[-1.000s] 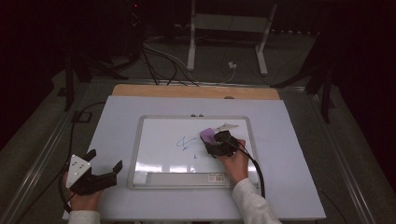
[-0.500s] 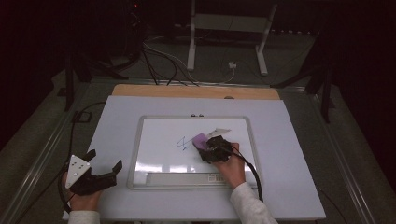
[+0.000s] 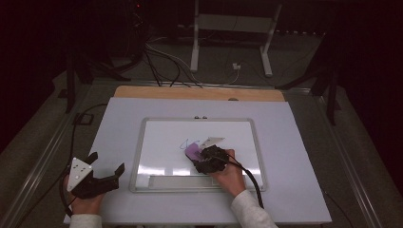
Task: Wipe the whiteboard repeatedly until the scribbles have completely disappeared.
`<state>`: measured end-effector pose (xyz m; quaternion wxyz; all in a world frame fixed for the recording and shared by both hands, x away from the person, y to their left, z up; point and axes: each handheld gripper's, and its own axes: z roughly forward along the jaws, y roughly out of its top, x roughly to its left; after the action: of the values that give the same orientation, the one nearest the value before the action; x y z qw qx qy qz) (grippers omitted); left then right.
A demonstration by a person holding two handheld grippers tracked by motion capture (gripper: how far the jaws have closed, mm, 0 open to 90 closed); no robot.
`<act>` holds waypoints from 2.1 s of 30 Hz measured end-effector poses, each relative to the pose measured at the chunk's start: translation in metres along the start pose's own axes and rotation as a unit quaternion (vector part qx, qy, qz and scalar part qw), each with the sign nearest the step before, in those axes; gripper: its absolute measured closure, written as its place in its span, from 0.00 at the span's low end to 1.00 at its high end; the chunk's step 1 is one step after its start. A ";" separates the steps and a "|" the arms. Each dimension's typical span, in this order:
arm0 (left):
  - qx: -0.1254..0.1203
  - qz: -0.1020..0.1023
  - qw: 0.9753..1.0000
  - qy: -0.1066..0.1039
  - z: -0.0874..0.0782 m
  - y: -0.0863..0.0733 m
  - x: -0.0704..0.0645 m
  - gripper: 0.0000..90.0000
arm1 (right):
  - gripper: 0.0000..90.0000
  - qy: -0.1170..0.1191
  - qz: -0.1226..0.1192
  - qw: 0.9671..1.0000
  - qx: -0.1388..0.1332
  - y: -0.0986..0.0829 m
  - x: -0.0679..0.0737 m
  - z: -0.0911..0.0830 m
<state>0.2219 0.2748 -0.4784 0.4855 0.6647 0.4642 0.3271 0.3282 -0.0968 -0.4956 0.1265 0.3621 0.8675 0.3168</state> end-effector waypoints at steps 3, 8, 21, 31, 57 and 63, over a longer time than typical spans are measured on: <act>-0.001 0.000 1.000 0.001 -0.001 0.000 0.000 0.01 | 0.45 -0.027 0.020 0.999 0.002 0.001 -0.013 0.000; -0.001 -0.001 1.000 0.001 0.000 0.000 0.000 0.01 | 0.46 -0.087 0.079 0.993 0.002 -0.002 -0.049 -0.002; 0.000 0.001 1.000 0.000 0.001 0.000 0.000 0.01 | 0.45 -0.029 0.053 0.998 -0.002 0.010 -0.022 0.010; -0.001 -0.002 1.000 0.001 0.000 0.000 0.000 0.01 | 0.45 -0.043 0.044 0.998 0.006 0.011 -0.030 0.009; -0.001 0.000 1.000 0.000 0.001 0.000 0.000 0.01 | 0.45 -0.030 0.048 0.998 0.009 0.023 -0.023 0.019; 0.000 0.000 1.000 0.000 0.001 0.000 0.000 0.01 | 0.45 -0.112 0.135 0.984 0.010 0.013 -0.068 0.010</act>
<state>0.2232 0.2745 -0.4791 0.4857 0.6647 0.4643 0.3265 0.3880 -0.1337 -0.4953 0.1753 0.5101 0.7942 0.2797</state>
